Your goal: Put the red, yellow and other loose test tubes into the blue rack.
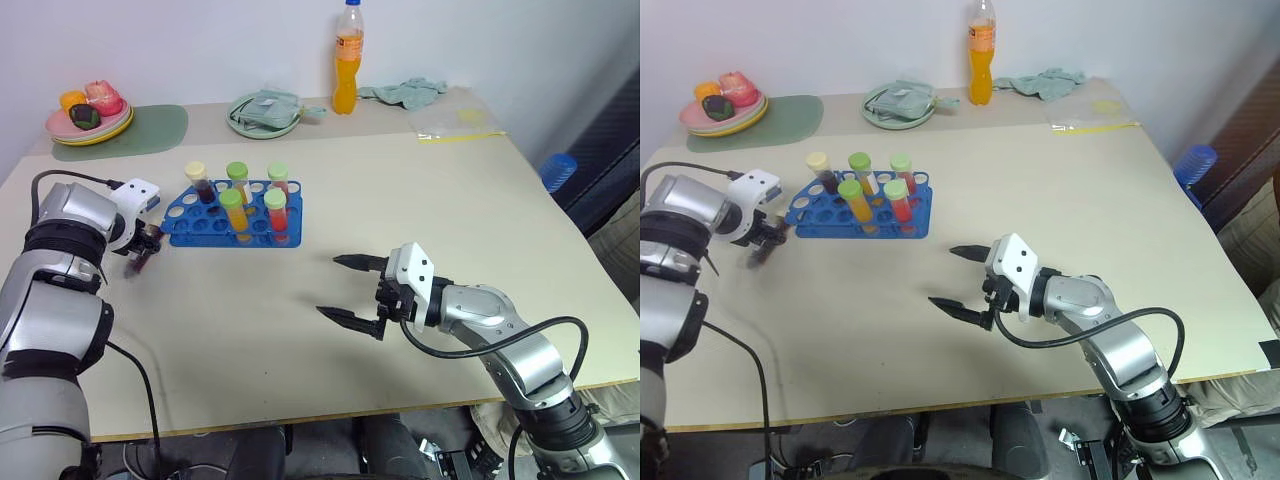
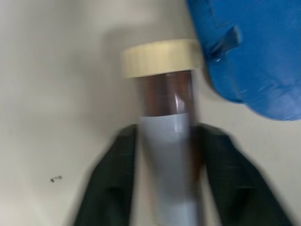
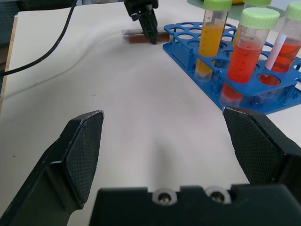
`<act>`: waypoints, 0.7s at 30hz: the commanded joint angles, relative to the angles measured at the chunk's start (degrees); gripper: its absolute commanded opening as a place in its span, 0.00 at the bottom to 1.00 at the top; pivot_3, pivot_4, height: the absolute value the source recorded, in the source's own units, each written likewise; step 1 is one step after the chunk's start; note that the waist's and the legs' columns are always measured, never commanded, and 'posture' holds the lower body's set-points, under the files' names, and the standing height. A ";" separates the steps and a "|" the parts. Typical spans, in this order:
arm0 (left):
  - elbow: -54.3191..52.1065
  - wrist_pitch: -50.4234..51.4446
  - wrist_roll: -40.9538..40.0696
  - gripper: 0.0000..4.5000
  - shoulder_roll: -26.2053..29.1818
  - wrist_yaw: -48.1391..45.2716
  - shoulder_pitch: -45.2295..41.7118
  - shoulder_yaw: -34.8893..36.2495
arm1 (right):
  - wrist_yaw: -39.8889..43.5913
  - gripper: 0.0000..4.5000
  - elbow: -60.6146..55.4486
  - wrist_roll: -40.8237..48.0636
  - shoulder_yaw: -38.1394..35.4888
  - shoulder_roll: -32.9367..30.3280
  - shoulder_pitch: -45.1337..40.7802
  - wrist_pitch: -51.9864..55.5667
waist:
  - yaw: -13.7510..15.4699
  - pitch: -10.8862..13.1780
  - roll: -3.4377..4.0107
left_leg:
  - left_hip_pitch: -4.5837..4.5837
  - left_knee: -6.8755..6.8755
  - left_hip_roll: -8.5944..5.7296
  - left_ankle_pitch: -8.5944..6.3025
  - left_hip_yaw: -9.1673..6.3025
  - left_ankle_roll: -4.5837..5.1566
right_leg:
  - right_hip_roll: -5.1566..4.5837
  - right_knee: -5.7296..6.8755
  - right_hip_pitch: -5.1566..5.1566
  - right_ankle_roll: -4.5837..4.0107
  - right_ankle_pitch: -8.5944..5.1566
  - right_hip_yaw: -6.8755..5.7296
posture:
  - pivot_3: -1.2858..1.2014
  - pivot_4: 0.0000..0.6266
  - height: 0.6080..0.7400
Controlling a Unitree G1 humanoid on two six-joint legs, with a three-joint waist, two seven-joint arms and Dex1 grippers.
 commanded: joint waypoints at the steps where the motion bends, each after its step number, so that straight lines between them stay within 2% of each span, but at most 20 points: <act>1: 0.78 -0.31 1.72 0.17 2.78 2.01 -0.89 3.14 | -0.29 1.00 -2.35 0.62 -0.79 0.19 0.27 -0.36 | -0.01 0.02 -0.03 | 0.00 0.00 0.00 0.00 0.00 0.00 | 0.00 0.00 0.00 0.00 0.00 0.00 | 0.52 0.24 1.00; 3: 0.45 -1.64 1.01 0.17 3.74 5.95 -0.19 6.44 | -0.34 1.00 -2.41 0.74 -0.86 0.14 0.48 -0.31 | 0.01 0.04 -0.08 | 0.00 0.00 0.01 0.00 -0.01 0.00 | 0.00 0.01 -0.01 0.00 0.00 0.00 | 0.52 0.24 1.00; 5: -2.20 -8.49 -1.04 0.17 5.04 11.95 1.84 12.21 | -0.28 1.00 -2.40 0.84 -0.97 -0.01 0.82 -0.38 | 0.01 0.05 -0.10 | 0.00 0.00 0.01 0.00 -0.01 0.00 | 0.00 0.01 -0.01 0.00 0.00 0.00 | 0.52 0.24 1.00; 7: -7.93 -18.80 -4.65 0.17 5.43 21.07 5.48 21.46 | -0.15 1.00 -2.42 0.91 -1.13 -0.22 1.20 -0.47 | 0.12 0.05 -0.12 | 0.00 0.00 0.05 0.00 -0.02 0.00 | -0.01 0.01 -0.02 0.00 0.00 0.00 | 0.52 0.24 1.00; 10: -20.26 -27.13 -9.14 0.17 3.99 28.18 13.08 32.51 | -0.15 1.00 -2.35 0.86 -1.23 -0.23 1.52 -0.59 | 0.48 0.05 -0.34 | -0.06 0.05 0.16 0.02 -0.03 -0.03 | -0.03 0.00 -0.06 -0.01 0.02 0.03 | 0.52 0.24 1.00; 13: -39.64 -32.16 -17.56 0.17 -1.22 30.31 24.34 45.30 | -0.47 1.00 -1.91 0.77 -1.23 0.17 1.54 -0.65 | 0.73 0.04 -0.35 | -0.07 0.08 0.21 0.01 -0.04 -0.03 | -0.14 0.01 -0.06 -0.01 0.02 0.09 | 0.52 0.24 1.00; 15: -56.68 -36.55 -21.03 0.17 -8.72 33.20 35.16 50.39 | -0.75 1.00 -0.84 0.65 -1.24 0.84 1.08 -1.06 | 0.74 0.00 -0.30 | -0.07 0.06 0.22 0.01 -0.04 -0.02 | -0.19 -0.02 -0.08 -0.01 0.03 0.15 | 0.52 0.24 1.00; 17: -67.09 -38.25 -20.09 0.17 -14.92 37.85 41.94 51.10 | -1.41 1.00 0.54 0.09 -1.27 1.71 0.27 -1.91 | 1.03 -0.01 -0.32 | -0.04 0.03 0.19 0.00 0.06 -0.04 | -0.31 -0.06 -0.07 -0.01 0.03 0.21 | 0.52 0.24 1.00; 21: -74.40 -40.98 -14.17 0.17 -24.09 45.74 48.25 46.97 | -2.32 1.00 3.04 -0.41 -1.40 3.50 -2.04 -2.59 | 1.80 -0.02 -0.35 | -0.01 0.13 0.15 0.03 0.09 -0.07 | -0.06 0.00 -0.06 -0.13 0.12 0.18 | 0.52 0.24 1.00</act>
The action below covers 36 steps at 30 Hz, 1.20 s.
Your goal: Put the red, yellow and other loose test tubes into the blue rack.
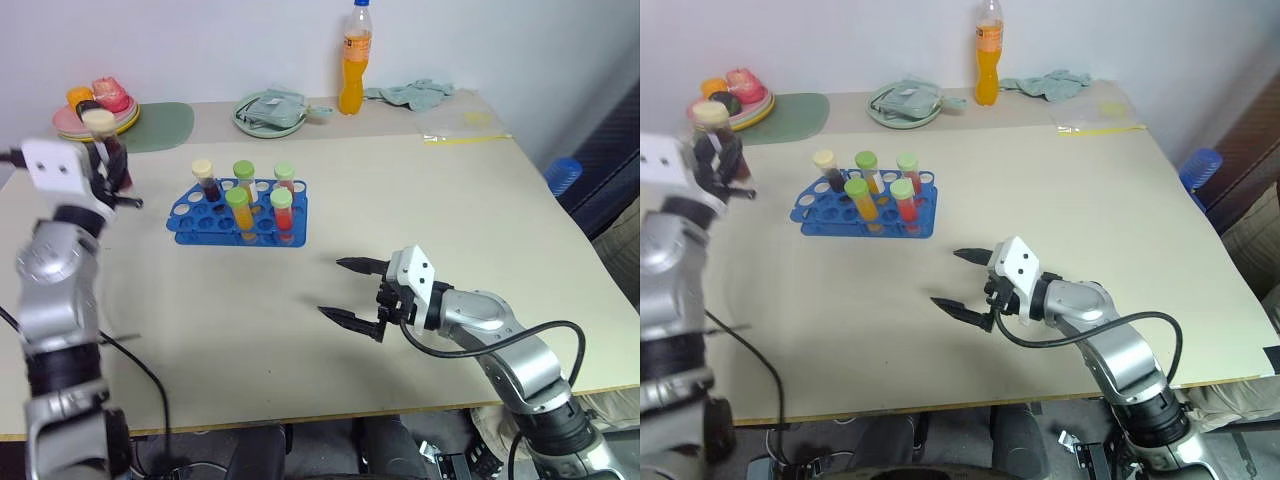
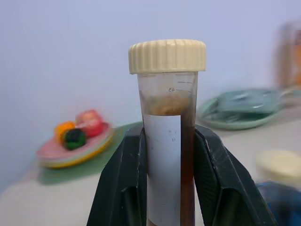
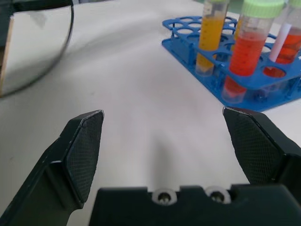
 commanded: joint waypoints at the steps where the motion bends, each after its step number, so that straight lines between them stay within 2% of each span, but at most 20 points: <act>1: -6.25 -4.30 4.97 0.17 -4.34 6.91 1.58 -2.07 | -0.22 1.00 0.23 -0.07 -0.99 0.93 -2.25 -1.42 | 0.33 0.00 0.00 | 0.02 0.03 0.00 0.01 0.03 -0.01 | 0.05 0.00 0.04 -0.03 0.02 -0.04 | 0.52 0.24 1.00; 4: -5.28 -6.41 6.70 0.17 -8.52 9.92 1.62 -4.06 | -0.03 1.00 0.42 0.03 -0.92 1.02 -2.91 -1.26 | 0.59 -0.02 -0.03 | 0.03 0.13 -0.04 -0.01 0.00 0.01 | 0.04 -0.05 0.18 -0.01 0.02 -0.11 | 0.52 0.24 1.00; 10: 0.65 -8.11 8.22 0.17 -12.73 10.84 -0.30 -8.85 | -0.60 1.00 -0.03 0.32 -1.15 1.40 -3.41 -0.80 | 0.25 -0.03 -0.03 | 0.03 0.19 -0.05 -0.04 -0.01 0.07 | 0.08 -0.03 0.19 -0.01 0.03 -0.13 | 0.52 0.24 1.00; 23: 11.15 -8.07 8.46 0.17 -14.33 12.12 -5.04 -10.84 | -3.82 1.00 -1.80 0.78 -1.59 2.51 -3.03 0.38 | 0.21 -0.02 -0.03 | 0.03 0.20 -0.04 -0.05 -0.01 0.09 | 0.10 -0.04 0.19 0.00 0.02 -0.13 | 0.52 0.24 1.00; 36: 15.28 -10.97 8.92 0.17 -15.75 11.05 -5.87 -12.60 | -3.55 1.00 -1.68 0.70 -1.28 2.43 -2.97 0.20 | 0.27 -0.03 -0.02 | 0.03 0.20 -0.05 -0.05 -0.02 0.09 | 0.09 -0.05 0.21 0.00 0.02 -0.14 | 0.52 0.24 1.00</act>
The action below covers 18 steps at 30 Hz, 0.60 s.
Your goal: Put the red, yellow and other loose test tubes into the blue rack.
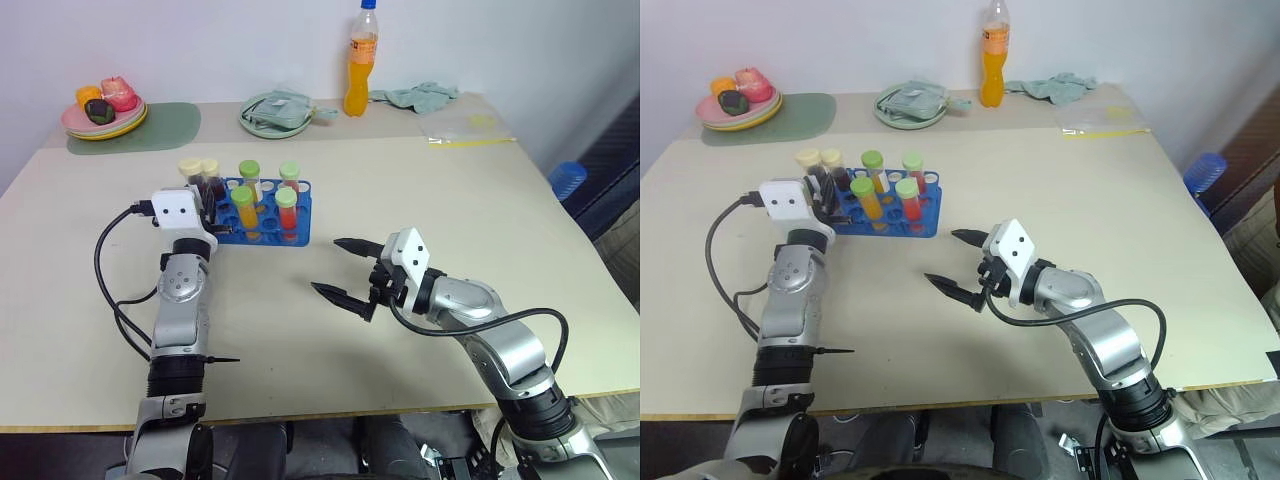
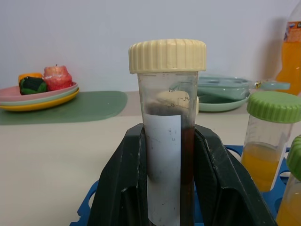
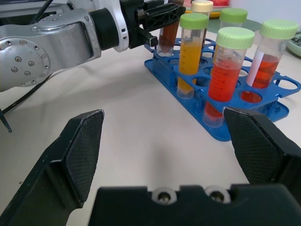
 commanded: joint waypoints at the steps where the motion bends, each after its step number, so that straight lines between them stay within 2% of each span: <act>1: 0.74 -1.77 0.78 0.17 0.29 -0.17 -0.35 -0.79 | 0.04 1.00 -2.58 0.69 -1.15 0.33 -0.47 -0.62 | -0.01 0.00 0.00 | 0.00 0.00 0.00 0.00 0.00 0.00 | 0.00 0.00 0.00 0.00 0.00 0.00 | 0.52 0.24 1.00; 15: 9.05 -10.69 0.33 0.17 0.05 0.00 -2.67 -0.34 | 0.81 1.00 -2.38 0.54 -1.12 -0.04 -0.39 -0.80 | 0.02 0.00 0.00 | 0.00 0.00 -0.01 0.00 -0.01 0.00 | 0.00 -0.01 0.01 0.00 0.00 -0.03 | 0.52 0.24 1.00; 17: 8.33 -11.09 -0.08 0.40 -0.19 -0.16 -1.92 -0.24 | 0.87 1.00 -2.53 0.60 -1.36 -0.18 -0.22 -0.82 | 0.02 0.00 0.00 | 0.00 0.00 0.00 0.00 -0.02 0.00 | 0.00 -0.01 0.01 0.00 0.00 -0.03 | 0.52 0.24 1.00; 18: 7.65 -11.19 -0.17 0.47 -0.26 -0.14 -1.49 -0.14 | 0.91 1.00 -2.64 0.67 -1.53 -0.28 -0.13 -0.81 | 0.01 0.00 0.00 | 0.00 0.00 -0.01 0.00 -0.02 0.00 | 0.00 -0.01 0.01 0.00 0.00 -0.03 | 0.52 0.24 1.00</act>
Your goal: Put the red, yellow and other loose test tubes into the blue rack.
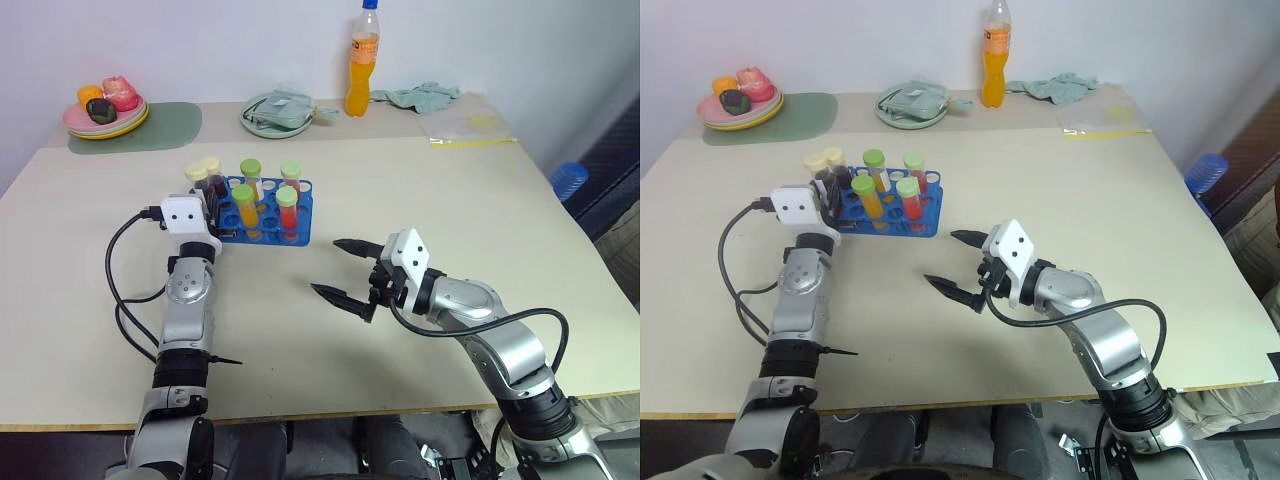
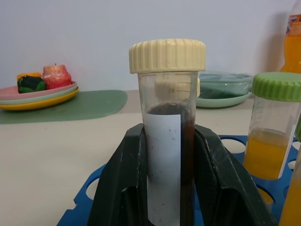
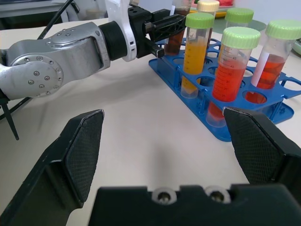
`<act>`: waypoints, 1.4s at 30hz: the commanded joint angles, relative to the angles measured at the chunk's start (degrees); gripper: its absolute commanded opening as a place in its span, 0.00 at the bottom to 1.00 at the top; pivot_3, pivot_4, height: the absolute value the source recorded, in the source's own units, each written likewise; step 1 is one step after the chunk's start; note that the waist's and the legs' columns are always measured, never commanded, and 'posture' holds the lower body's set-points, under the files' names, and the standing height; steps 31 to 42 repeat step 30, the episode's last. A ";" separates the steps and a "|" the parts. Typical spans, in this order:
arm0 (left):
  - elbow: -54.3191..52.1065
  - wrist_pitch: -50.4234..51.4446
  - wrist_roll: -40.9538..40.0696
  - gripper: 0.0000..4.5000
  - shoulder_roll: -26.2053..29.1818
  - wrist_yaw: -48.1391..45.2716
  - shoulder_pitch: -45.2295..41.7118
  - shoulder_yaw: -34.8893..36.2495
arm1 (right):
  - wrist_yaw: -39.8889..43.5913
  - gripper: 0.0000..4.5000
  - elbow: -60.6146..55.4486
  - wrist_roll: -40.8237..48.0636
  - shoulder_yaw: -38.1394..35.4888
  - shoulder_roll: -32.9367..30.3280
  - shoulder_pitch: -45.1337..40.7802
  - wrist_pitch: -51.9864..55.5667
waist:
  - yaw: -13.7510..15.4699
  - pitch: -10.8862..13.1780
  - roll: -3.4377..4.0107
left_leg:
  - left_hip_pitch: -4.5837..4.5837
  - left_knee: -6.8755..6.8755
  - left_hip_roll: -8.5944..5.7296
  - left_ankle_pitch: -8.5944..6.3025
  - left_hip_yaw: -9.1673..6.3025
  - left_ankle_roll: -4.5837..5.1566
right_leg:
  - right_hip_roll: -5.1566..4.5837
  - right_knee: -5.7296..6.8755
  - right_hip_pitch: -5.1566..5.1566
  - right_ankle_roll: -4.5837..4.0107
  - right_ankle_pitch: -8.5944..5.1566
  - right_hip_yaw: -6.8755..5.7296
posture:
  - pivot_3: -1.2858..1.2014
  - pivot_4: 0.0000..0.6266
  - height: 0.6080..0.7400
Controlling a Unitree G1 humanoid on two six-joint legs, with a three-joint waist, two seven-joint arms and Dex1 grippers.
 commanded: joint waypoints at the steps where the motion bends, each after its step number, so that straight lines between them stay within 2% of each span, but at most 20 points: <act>1: -3.23 -1.88 -0.89 0.57 -0.19 -0.34 0.81 0.09 | 0.22 1.00 -2.77 0.76 -1.71 -0.29 -0.07 -0.78 | -0.03 0.00 0.00 | 0.00 0.00 0.00 0.00 0.00 0.00 | 0.00 0.00 0.00 0.00 0.00 0.00 | 0.52 0.24 1.00; 4: -8.28 -0.44 -2.26 0.92 0.48 -1.63 3.16 0.58 | 0.58 1.00 -3.61 1.70 -2.97 -1.10 -0.33 -0.13 | -0.24 0.00 0.00 | 0.00 -0.01 0.00 0.00 0.00 0.00 | 0.00 0.00 -0.02 0.00 0.00 0.01 | 0.52 0.24 1.00; 9: -21.80 6.84 -8.27 0.92 5.78 -6.27 9.72 4.51 | 1.74 1.00 -4.87 4.67 -8.56 -4.48 -0.26 1.71 | -0.36 0.00 0.01 | 0.00 -0.04 0.06 0.00 0.00 0.00 | 0.03 0.01 -0.05 -0.01 0.00 0.02 | 0.52 0.24 1.00; 13: -27.78 15.90 -15.38 0.92 15.51 -14.76 15.44 9.30 | 3.34 1.00 -5.18 6.09 -13.66 -9.47 1.54 3.07 | -0.19 0.02 0.04 | 0.00 -0.04 0.07 0.00 0.01 0.00 | 0.03 -0.01 -0.02 -0.01 -0.01 0.02 | 0.52 0.24 1.00; 17: -30.50 22.10 -18.78 0.92 25.70 -23.73 21.82 12.80 | 5.43 1.00 -2.72 8.58 -21.25 -14.83 3.51 4.46 | -0.11 0.04 0.07 | 0.00 -0.07 0.08 -0.03 0.04 0.05 | 0.02 -0.08 0.02 -0.02 -0.01 0.02 | 0.52 0.24 1.00; 20: -29.02 23.26 -20.43 0.92 30.30 -28.67 24.11 14.93 | 6.76 1.00 0.57 8.82 -25.24 -17.68 4.92 3.93 | 0.05 0.04 0.07 | 0.03 -0.08 0.09 -0.03 0.04 0.06 | 0.01 -0.14 0.10 -0.03 -0.02 0.00 | 0.52 0.24 1.00; 29: -28.98 25.59 -21.41 0.92 29.89 -31.16 26.37 15.06 | 7.74 1.00 2.80 8.36 -28.09 -19.09 9.85 1.86 | -0.34 0.05 0.12 | 0.07 -0.25 0.16 -0.04 0.09 0.07 | 0.00 -0.23 0.08 -0.04 -0.02 0.03 | 0.52 0.24 1.00; 42: -29.30 25.75 -21.37 0.92 29.61 -31.00 26.49 14.86 | 7.86 1.00 2.78 8.38 -28.00 -19.16 9.89 1.86 | -0.34 0.05 0.12 | 0.09 -0.27 0.17 -0.04 0.10 0.07 | 0.00 -0.23 0.09 -0.04 -0.02 0.04 | 0.52 0.24 1.00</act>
